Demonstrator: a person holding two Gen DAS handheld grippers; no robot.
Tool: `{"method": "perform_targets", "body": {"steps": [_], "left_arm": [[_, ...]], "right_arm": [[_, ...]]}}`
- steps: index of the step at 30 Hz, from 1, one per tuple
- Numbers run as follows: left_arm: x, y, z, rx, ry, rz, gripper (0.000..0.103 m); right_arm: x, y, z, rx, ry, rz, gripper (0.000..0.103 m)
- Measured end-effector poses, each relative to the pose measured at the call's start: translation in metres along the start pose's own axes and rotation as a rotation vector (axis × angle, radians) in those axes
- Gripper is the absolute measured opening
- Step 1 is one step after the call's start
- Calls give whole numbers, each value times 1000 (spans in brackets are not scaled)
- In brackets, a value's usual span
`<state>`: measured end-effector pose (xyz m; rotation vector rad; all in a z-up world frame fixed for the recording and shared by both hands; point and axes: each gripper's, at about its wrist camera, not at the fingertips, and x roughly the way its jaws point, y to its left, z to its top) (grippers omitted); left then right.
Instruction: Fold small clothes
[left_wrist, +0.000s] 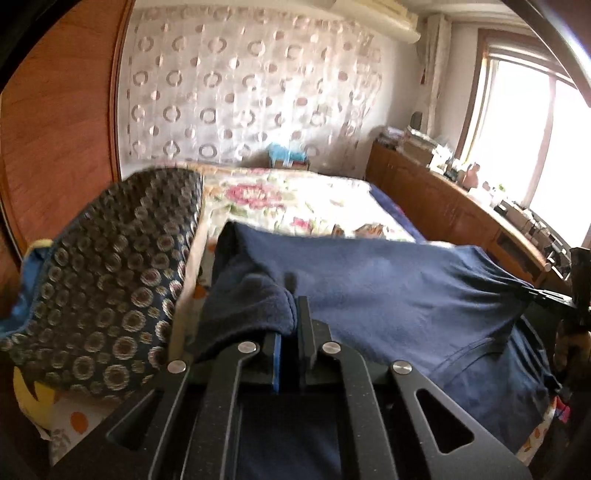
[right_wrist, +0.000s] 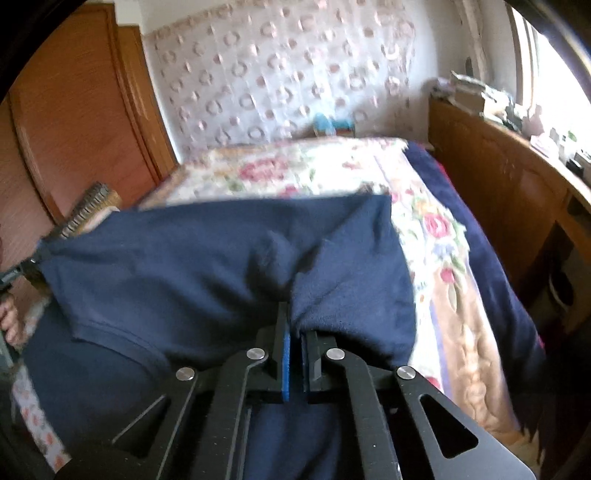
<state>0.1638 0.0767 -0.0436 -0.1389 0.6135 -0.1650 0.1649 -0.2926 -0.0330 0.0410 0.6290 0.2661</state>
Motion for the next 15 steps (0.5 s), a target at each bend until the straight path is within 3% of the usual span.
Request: {"method": "perform_targets", "body": {"steps": [8,15], "left_arm": [[-49,-5,-1,14,-76,-4,6],[-77,-5,-33,8,-54,-15,6]], "right_arm": [[-68,12,-1,-35,-118,-1,3],[-100,21,-45,-59,-97,1,3]]}}
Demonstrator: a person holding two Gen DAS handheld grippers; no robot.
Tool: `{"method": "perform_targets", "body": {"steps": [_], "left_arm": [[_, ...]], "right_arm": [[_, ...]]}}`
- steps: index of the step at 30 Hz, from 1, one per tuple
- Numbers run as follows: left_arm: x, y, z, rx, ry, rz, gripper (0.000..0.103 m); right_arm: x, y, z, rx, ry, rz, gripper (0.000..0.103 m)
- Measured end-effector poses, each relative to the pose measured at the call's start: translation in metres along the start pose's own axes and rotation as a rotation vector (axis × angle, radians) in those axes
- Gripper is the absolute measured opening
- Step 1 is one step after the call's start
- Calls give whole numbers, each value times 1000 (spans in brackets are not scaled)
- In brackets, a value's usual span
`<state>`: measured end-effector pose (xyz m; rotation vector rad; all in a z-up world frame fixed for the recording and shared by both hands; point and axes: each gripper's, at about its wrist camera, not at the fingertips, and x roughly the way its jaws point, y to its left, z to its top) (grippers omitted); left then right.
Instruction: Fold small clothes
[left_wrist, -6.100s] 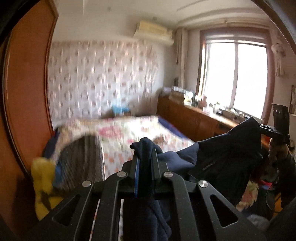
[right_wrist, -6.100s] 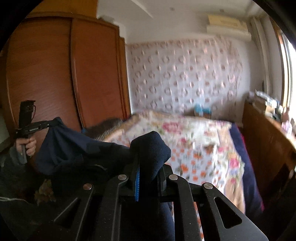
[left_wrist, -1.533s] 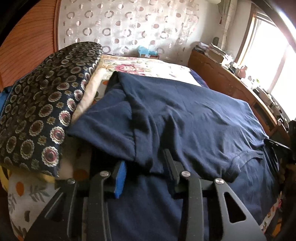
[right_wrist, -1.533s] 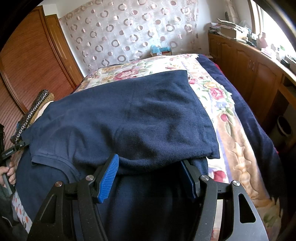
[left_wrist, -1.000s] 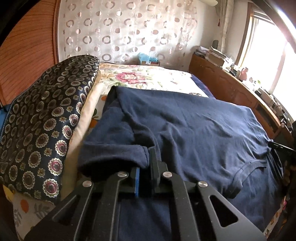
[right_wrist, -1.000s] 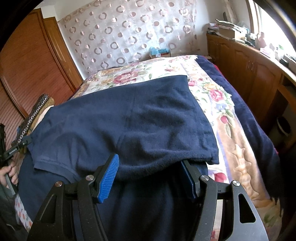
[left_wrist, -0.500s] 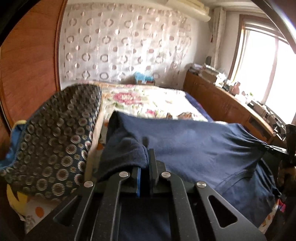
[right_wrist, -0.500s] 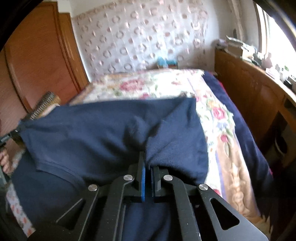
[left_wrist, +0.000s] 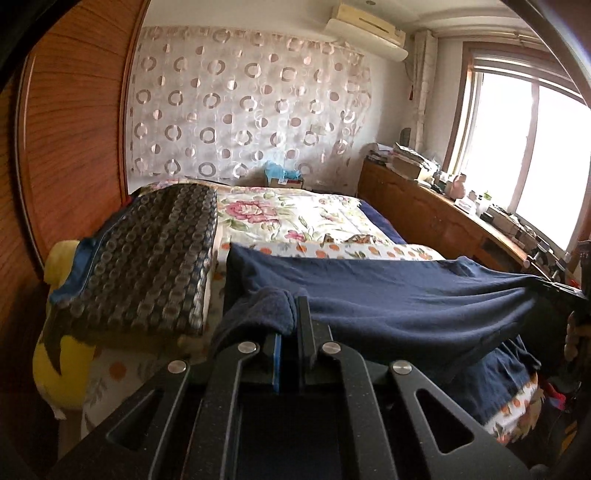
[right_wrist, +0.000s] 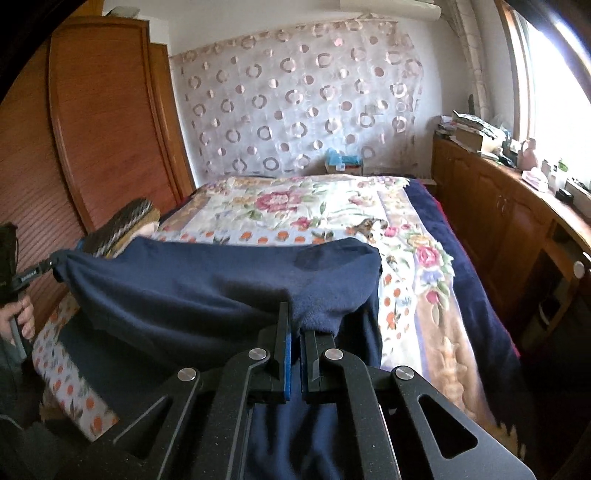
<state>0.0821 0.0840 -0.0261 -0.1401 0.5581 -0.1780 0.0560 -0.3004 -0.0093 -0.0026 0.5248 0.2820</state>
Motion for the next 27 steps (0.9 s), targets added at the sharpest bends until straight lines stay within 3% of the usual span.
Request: {"method": "perform_targets", "body": {"steps": [8,17,21,23,27], "left_arm": [[-20,-5,-24,18,34,9,6],[-1,2,-65,21,167,47,11],[-5,6,-74,13,176,54,39],[-10,8,-76,11,172,50,44],[-19,10,-79,22,169,56,69]], "right_arm": [[-26,1,-15,-6,53,9,3],[-12,-5,-25,65,134,31,4],[-6,-5,-27,54,198,-7,12],[-10,-5,-24,51,194,-13,16],[-21,-10,-15,40,161,-53,32]]}}
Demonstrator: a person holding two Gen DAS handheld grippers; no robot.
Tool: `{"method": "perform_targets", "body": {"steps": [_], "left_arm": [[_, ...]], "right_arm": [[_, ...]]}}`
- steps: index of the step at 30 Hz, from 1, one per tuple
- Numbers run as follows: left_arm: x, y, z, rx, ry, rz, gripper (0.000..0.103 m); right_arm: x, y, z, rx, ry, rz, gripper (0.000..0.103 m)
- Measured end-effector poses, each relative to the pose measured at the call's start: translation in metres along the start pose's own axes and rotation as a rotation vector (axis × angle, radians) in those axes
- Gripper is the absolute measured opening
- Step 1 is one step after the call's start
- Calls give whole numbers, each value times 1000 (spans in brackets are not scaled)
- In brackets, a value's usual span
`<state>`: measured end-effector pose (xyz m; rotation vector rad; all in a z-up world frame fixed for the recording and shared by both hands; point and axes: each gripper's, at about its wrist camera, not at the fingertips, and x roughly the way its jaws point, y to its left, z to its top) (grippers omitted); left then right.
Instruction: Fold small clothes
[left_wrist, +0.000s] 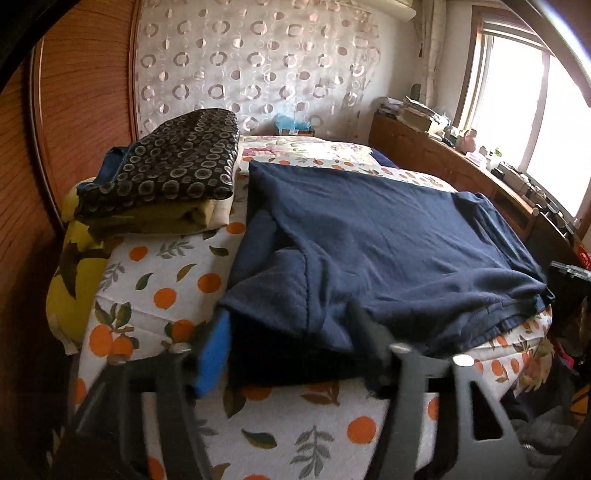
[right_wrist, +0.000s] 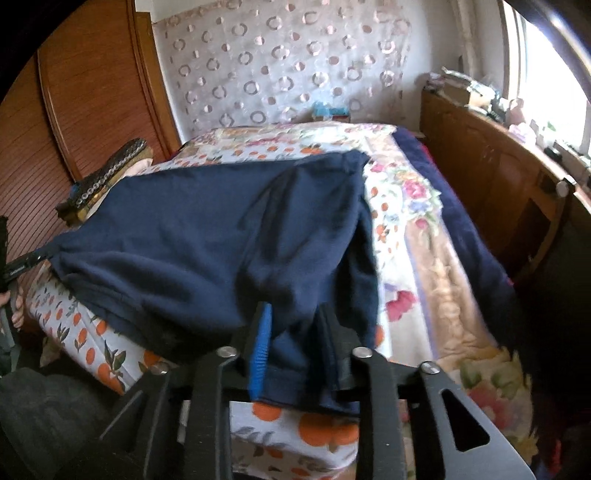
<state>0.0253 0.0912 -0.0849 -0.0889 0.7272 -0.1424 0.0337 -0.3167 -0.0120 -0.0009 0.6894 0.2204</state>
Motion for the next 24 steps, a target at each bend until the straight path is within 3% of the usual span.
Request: {"method": "perform_targets", "body": {"steps": [9,11,13,16,24], "left_arm": [[-19,6,3,-13,-51,31,71],[-21,9,4,-11,-57,42,71],[-21,11,4,-12,-60,47,79],[-15,14,4,-19,-45,42,79],[9,8,2,-15,-12,56,79]], "right_arm": [[-9,-15,2,24,-38,-70,36],[-4,-13,2,28,-32,-65,36],[2,-10,1,29,-23,-53,36],[14,-11,2,16,-21,-48,36],[55,-24,63,19,-89,-20,36]]}}
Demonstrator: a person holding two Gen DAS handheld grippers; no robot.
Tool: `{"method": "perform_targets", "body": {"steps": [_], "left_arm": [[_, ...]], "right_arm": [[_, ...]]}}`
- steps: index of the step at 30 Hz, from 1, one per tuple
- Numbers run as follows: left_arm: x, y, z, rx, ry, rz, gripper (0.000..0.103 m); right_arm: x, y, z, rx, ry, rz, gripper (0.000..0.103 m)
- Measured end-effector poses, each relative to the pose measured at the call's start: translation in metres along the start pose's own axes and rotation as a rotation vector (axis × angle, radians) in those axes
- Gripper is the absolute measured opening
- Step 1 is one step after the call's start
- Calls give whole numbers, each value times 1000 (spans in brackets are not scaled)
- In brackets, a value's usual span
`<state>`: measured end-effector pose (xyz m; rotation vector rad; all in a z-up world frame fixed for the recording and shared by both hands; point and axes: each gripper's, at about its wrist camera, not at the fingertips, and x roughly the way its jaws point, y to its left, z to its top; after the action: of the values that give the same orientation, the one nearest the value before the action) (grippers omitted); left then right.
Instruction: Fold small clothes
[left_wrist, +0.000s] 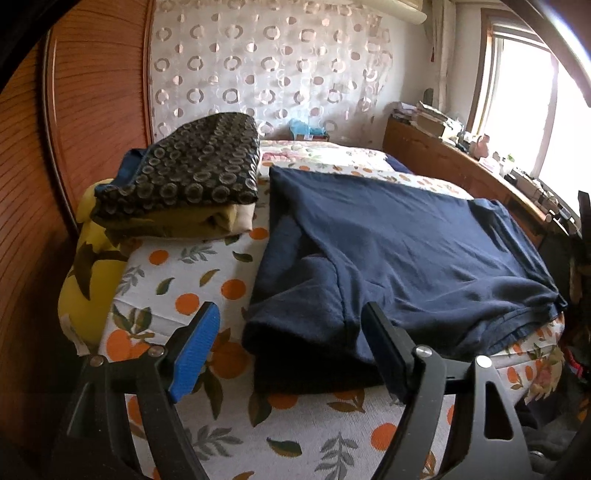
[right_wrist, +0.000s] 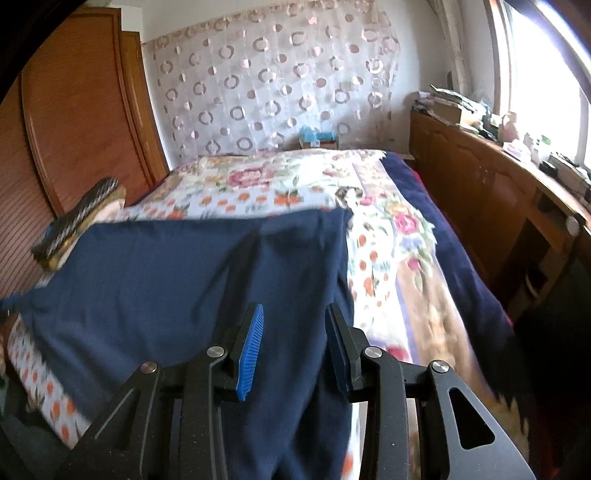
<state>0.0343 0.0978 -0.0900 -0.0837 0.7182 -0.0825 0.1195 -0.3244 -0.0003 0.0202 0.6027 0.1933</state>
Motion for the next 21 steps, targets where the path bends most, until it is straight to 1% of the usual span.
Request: {"method": "perform_targets", "body": {"steps": [3,7,11,13,15,16,17,18,20,21], "left_arm": [[4,-2,0,2,4,1,79],[8,-2,0,1,5,11,79],[16,-2,-1,6,21,20,79],[19,0,-1,0,32,22,79],[22,0,-2,0,39,20,79],[23,1,-2,1,41,18,79],[23,1,-3,1,44,18,79],[24,1,-4,1,47,16,79],[26,2,-5,-5,51,9,79],[27,4,-6,-12,55,4,79]], "right_arm": [[27,-6,23,7,-3,-18,36],[67,-18,50,67,20,-27,36],[103,-27,64,109,57,-67,36],[115,-30,64,134,84,-66,36],[123,-30,64,159,106,-61,25],[126,-31,64,175,115,-51,22],[129,-32,70,188,120,-39,13],[128,-33,69,197,117,-31,7],[120,-39,73,220,81,-17,3],[113,-41,73,232,58,-9,2]]}}
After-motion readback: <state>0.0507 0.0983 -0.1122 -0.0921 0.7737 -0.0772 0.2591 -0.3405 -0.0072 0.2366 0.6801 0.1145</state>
